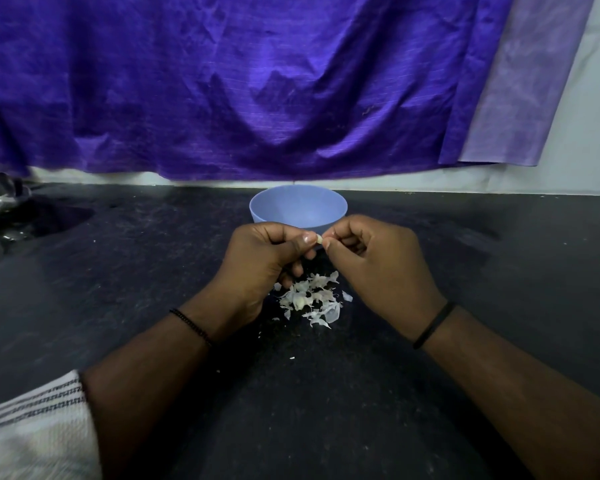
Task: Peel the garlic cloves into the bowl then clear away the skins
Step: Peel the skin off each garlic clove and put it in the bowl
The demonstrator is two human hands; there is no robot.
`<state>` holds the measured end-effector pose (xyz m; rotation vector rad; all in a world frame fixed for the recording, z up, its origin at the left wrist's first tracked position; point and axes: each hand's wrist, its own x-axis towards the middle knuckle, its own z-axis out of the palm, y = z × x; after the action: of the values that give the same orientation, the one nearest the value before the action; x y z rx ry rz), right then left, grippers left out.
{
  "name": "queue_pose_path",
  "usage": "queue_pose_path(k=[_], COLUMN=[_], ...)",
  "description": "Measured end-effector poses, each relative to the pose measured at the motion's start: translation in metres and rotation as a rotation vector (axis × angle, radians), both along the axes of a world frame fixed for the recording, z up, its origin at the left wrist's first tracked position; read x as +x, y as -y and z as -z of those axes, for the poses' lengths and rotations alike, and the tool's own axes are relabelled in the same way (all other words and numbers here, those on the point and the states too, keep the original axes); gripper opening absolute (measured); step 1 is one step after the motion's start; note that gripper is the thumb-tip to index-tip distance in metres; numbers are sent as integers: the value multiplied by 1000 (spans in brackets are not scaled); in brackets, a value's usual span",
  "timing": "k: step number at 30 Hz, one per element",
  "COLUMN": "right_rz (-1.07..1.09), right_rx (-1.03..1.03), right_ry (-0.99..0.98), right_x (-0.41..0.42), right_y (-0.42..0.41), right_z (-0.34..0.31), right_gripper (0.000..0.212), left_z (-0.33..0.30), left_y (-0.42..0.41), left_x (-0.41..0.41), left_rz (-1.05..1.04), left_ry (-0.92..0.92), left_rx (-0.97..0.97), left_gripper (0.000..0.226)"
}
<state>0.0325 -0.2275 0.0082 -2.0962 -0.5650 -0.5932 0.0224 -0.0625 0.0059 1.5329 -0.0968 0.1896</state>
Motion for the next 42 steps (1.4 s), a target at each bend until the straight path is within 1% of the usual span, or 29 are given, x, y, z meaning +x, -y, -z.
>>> queue_pose_path(k=[7,13,16,20,24,34,37,42], right_rz=[6,3,11,7,-10,-123,-134,-119], right_rx=[-81,-95,-68,-11,81,217,220,194], right_ry=[50,100,101,64,-8,-173,-193,-173], right_x=[-1,0,0,-1,0,1,2,0], right_y=[-2,-4,-5,-6,-8,-5,-5,-3], right_z=[1,1,2,1,1,3,4,5], right_gripper=[3,2,4,6,7,11,13,10], left_z=[1,0,-1,-1,-4,-6,-7,-6], left_y=[2,1,-1,-2,-3,-6,-6,-8], left_x=[-1,-1,0,0,1,1,0,1], left_rz=[-3,32,49,73,111,209,237,192], left_ry=[-30,-37,-29,-27,-56,-143,-160,-152], left_rx=[-3,-15,-5,-5,-50,-66,-51,-24], left_gripper=[12,11,12,14,11,15,18,12])
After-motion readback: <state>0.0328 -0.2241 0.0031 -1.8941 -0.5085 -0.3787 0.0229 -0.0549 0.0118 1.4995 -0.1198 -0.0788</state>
